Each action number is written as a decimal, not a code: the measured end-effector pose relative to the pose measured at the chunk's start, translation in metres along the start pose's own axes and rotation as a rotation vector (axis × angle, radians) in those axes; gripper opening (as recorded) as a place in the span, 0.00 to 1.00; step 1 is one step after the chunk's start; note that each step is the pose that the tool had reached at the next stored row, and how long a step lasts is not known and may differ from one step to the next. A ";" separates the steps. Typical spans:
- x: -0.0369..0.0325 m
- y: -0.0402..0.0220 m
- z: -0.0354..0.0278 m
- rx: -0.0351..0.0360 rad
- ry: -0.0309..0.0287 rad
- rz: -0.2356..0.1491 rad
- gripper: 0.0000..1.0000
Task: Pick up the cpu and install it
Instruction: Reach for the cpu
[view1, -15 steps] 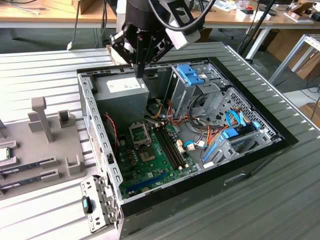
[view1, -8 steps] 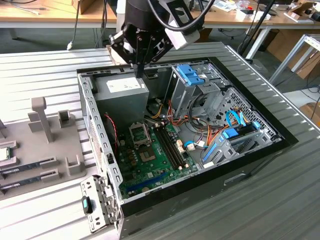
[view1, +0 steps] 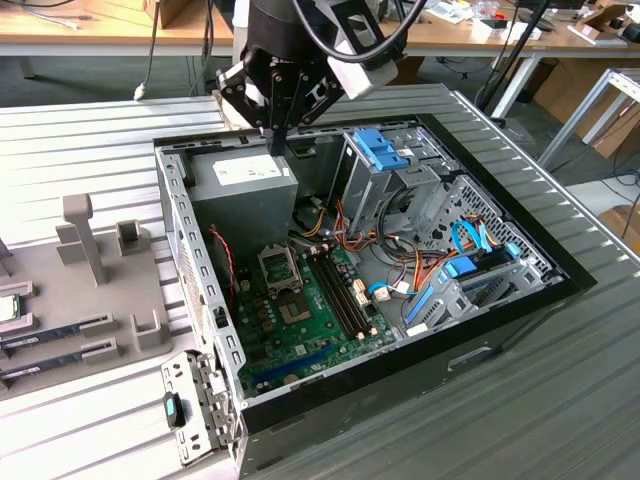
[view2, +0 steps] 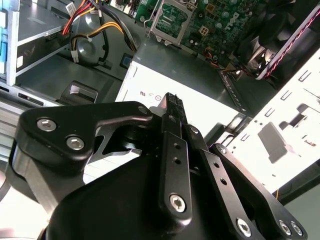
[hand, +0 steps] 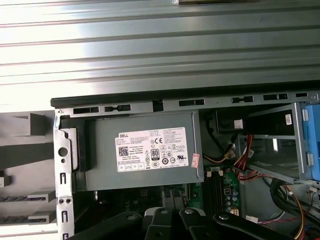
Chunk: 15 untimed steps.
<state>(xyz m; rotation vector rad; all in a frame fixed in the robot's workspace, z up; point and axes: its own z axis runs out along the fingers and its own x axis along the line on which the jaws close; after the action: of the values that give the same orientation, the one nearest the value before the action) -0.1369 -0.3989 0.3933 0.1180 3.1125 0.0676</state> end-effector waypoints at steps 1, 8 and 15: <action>0.0002 0.0000 0.0000 0.0000 0.0000 0.000 0.11; 0.0023 -0.0002 0.0000 0.0000 0.0000 0.000 0.11; 0.0040 -0.0003 -0.0001 -0.0001 0.0000 0.000 0.11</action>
<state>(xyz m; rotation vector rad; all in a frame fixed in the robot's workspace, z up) -0.1409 -0.3989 0.3933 0.1180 3.1125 0.0677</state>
